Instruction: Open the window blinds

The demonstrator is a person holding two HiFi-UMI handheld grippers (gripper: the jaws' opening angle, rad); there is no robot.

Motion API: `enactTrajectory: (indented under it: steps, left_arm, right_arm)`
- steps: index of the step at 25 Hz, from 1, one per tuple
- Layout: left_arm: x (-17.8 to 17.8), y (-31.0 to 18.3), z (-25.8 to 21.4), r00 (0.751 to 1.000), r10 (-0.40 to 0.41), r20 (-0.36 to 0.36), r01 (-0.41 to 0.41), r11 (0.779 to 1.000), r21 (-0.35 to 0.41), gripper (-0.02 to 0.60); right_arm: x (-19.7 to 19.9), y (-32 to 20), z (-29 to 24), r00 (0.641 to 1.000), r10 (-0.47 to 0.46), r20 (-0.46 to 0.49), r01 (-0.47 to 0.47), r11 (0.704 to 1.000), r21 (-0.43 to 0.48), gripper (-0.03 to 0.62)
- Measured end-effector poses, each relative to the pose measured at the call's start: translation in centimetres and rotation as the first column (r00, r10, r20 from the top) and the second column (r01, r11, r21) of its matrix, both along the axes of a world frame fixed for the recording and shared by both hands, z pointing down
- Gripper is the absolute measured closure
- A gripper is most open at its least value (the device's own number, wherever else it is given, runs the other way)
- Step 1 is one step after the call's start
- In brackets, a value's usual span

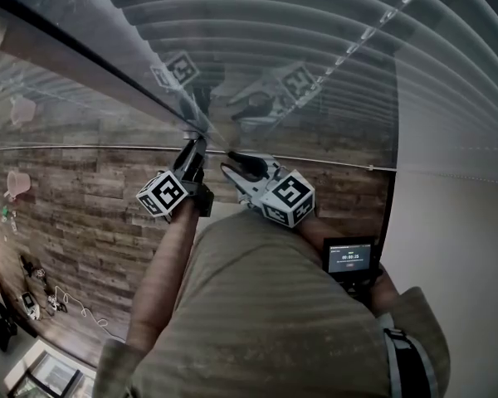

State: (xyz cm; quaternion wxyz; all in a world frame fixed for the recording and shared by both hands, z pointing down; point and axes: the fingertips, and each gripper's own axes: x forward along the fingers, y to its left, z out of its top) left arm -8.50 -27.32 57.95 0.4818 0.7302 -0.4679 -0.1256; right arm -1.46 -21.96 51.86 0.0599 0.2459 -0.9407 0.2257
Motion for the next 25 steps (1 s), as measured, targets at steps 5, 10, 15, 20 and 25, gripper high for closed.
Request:
enactTrajectory:
  steps: [5, 10, 15, 20, 25]
  left_arm:
    - [-0.1, -0.2, 0.2, 0.897, -0.062, -0.438, 0.045, 0.998, -0.049, 0.446]
    - [-0.2, -0.2, 1.0, 0.696, -0.129, -0.707, 0.068, 0.991, -0.114, 0.446]
    - [-0.1, -0.4, 0.1, 0.749, -0.095, -0.655, 0.094, 0.995, -0.037, 0.437]
    - [0.2, 0.5, 0.1, 0.994, -0.019, -0.111, 0.030, 0.995, 0.096, 0.325]
    - [0.5, 0.7, 0.0, 0.952, 0.015, 0.307, -0.063, 0.987, 0.149, 0.398]
  right_arm:
    - [-0.3, 0.0, 0.2, 1.000, -0.008, -0.010, 0.008, 1.000, 0.002, 0.479]
    - [-0.1, 0.1, 0.5, 1.000, -0.004, -0.020, 0.004, 1.000, -0.001, 0.479]
    - [-0.2, 0.2, 0.7, 1.000, -0.002, -0.020, 0.002, 1.000, -0.002, 0.479]
    - [-0.6, 0.3, 0.6, 1.000, -0.010, -0.021, 0.010, 1.000, -0.001, 0.480]
    - [-0.7, 0.4, 0.5, 1.000, -0.007, -0.022, 0.007, 1.000, 0.000, 0.479]
